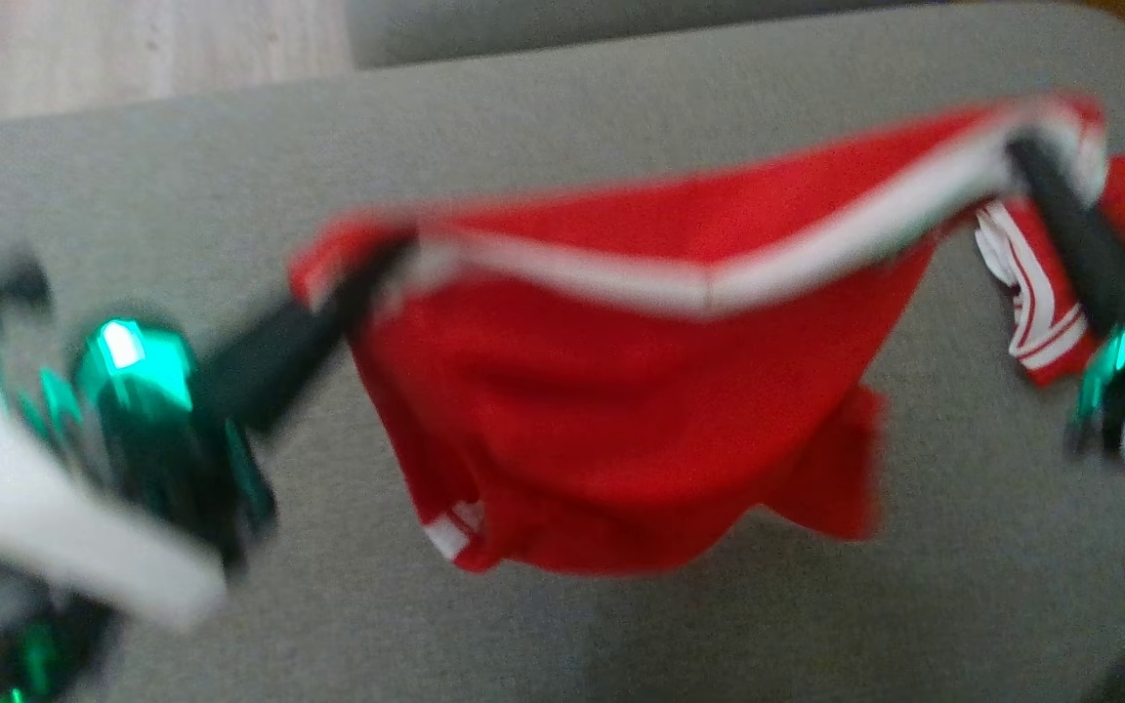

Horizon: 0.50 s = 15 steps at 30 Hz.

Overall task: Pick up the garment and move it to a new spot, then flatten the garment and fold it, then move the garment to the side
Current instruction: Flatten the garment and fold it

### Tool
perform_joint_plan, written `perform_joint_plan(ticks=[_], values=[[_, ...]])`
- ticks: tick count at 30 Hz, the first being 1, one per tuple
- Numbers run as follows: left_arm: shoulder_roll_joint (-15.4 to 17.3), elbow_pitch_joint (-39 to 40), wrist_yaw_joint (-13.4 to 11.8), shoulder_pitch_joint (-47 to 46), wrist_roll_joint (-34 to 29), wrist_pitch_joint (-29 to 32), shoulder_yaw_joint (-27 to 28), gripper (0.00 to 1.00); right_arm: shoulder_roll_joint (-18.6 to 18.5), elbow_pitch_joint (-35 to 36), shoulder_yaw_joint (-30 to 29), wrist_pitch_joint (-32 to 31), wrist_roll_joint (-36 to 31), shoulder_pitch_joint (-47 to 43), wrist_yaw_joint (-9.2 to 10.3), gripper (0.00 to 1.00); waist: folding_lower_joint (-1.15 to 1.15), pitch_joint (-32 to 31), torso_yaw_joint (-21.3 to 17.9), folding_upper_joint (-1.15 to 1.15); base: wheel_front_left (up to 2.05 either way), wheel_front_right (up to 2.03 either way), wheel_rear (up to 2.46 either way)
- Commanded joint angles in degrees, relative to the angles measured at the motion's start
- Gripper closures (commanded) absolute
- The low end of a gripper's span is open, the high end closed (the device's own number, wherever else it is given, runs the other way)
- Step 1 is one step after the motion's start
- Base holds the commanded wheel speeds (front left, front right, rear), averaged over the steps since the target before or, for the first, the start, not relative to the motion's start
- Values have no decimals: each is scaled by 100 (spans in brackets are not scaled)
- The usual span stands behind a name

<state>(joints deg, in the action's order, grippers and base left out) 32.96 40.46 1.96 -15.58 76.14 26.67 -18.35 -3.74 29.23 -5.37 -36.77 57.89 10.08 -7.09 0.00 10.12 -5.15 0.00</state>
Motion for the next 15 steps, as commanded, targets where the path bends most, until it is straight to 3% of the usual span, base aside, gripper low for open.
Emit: perform_joint_plan(ticks=[1, 4, 5, 7, 11, 15], values=[[250, -347, -185, -1190, 5, 318, 354, 100, 48, -180, 80, -248, -292, 1094, -40, 100, 0, 421, -264, 0, 0, 0, 0], [190, -1616, -293, -2745, -608, 595, 154, 100, 80, -1300, 96, -126, -616, 2468, -40, 100, 0, 788, -406, 0, 0, 0, 0], [190, -1616, -293, -2745, -608, 595, 154, 100, 80, -1300, 96, -126, -616, 2468, -40, 100, 0, 788, -406, 0, 0, 0, 0], [-56, -2592, -266, -3752, -1239, 387, 1, 100, 83, -2283, 112, 375, -715, 3417, -40, 100, 0, 980, -470, 0, 0, 0, 0], [-461, -4421, -12, -5430, -2821, -654, -373, 100, 84, -4125, 211, 1749, -825, 5165, -40, 100, 0, 1309, -570, 0, 0, 0, 0], [-1016, -5833, 197, -6199, -3295, -1865, -426, 100, 85, -5336, 659, 2847, -625, 6074, -40, 100, 0, 1507, -607, 0, 0, 0, 0]])
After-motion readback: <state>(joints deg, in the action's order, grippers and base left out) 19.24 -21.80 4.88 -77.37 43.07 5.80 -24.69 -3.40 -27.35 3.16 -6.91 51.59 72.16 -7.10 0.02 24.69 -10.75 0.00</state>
